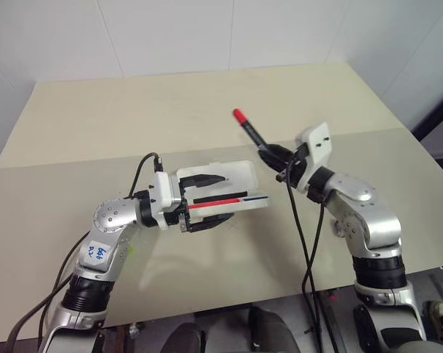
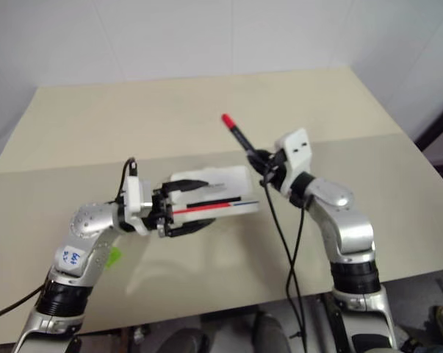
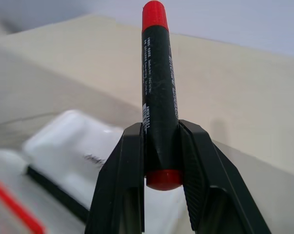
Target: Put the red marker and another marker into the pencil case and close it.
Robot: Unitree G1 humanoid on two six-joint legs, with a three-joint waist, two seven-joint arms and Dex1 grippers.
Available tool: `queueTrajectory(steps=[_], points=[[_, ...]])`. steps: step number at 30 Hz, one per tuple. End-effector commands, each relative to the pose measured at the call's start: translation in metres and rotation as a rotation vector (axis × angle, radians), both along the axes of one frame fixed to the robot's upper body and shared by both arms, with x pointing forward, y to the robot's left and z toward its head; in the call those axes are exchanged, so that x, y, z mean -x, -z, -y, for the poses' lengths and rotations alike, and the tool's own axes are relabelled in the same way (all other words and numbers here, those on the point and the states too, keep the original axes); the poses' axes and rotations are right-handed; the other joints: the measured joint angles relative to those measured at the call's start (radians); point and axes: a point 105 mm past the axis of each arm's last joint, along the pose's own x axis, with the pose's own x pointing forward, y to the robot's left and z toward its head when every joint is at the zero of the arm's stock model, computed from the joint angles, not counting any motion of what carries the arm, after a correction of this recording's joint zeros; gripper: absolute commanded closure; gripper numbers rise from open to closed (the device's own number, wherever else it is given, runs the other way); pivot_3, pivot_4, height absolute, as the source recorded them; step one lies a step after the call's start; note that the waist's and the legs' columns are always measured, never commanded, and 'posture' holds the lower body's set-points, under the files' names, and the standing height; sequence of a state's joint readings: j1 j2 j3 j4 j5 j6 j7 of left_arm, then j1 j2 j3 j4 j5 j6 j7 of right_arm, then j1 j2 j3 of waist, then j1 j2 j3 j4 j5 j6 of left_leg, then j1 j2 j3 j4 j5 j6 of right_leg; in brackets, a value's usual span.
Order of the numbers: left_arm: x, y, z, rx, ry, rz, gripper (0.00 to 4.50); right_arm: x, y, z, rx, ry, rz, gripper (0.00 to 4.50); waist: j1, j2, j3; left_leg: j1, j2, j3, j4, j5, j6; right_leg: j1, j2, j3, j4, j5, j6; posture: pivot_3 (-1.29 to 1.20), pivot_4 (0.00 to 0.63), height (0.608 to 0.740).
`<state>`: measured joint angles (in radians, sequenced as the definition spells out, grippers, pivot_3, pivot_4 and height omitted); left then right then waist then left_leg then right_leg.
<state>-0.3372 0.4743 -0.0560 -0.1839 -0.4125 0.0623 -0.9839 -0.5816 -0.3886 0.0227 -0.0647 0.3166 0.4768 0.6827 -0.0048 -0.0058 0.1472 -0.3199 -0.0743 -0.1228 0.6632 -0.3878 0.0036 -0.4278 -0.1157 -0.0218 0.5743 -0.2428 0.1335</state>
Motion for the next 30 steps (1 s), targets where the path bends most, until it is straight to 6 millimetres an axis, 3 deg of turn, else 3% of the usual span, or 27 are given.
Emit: queueTrajectory(steps=[1, 9, 16, 24, 30], points=[[0.005, -0.008, -0.01, -0.015, -0.03, 0.047, 0.65, -0.004, -0.007, -0.01, 0.054, -0.108, 0.063, 3.86, 0.0, 0.0, 0.0, 0.0, 0.0, 0.0, 0.0, 0.0, 0.0, 0.0, 0.0, 0.0, 0.0, 0.0, 0.0, 0.0, 0.15, 0.74], [0.009, -0.006, -0.038, -0.073, -0.13, 0.05, 0.65, -0.016, 0.001, -0.029, 0.121, -0.255, 0.091, 3.86, -0.001, 0.0, 0.0, 0.0, 0.0, -0.001, 0.0, 0.0, 0.0, -0.001, 0.0, -0.001, 0.0, 0.0, 0.0, 0.0, 0.15, 0.74], [0.013, -0.009, -0.059, -0.096, -0.224, 0.051, 0.65, 0.014, 0.016, -0.042, 0.139, -0.453, 0.081, 3.86, 0.001, 0.001, 0.0, -0.001, 0.001, -0.003, 0.0, -0.001, -0.001, -0.001, -0.001, -0.001, 0.0, 0.0, 0.0, 0.0, 0.15, 0.74], [0.016, -0.01, -0.067, -0.116, -0.261, 0.052, 0.65, 0.051, 0.04, -0.038, 0.196, -0.647, 0.054, 3.86, 0.003, 0.001, 0.0, 0.0, 0.001, -0.003, 0.0, -0.001, -0.001, 0.0, -0.001, -0.001, 0.0, 0.0, 0.0, 0.0, 0.15, 0.74], [0.015, -0.011, -0.071, -0.14, -0.267, 0.053, 0.65, 0.057, 0.061, -0.031, 0.316, -0.699, 0.071, 3.86, 0.001, 0.0, 0.0, 0.0, 0.001, -0.002, 0.001, -0.001, -0.002, 0.0, 0.0, 0.0, 0.0, 0.0, 0.0, 0.0, 0.15, 0.74]])
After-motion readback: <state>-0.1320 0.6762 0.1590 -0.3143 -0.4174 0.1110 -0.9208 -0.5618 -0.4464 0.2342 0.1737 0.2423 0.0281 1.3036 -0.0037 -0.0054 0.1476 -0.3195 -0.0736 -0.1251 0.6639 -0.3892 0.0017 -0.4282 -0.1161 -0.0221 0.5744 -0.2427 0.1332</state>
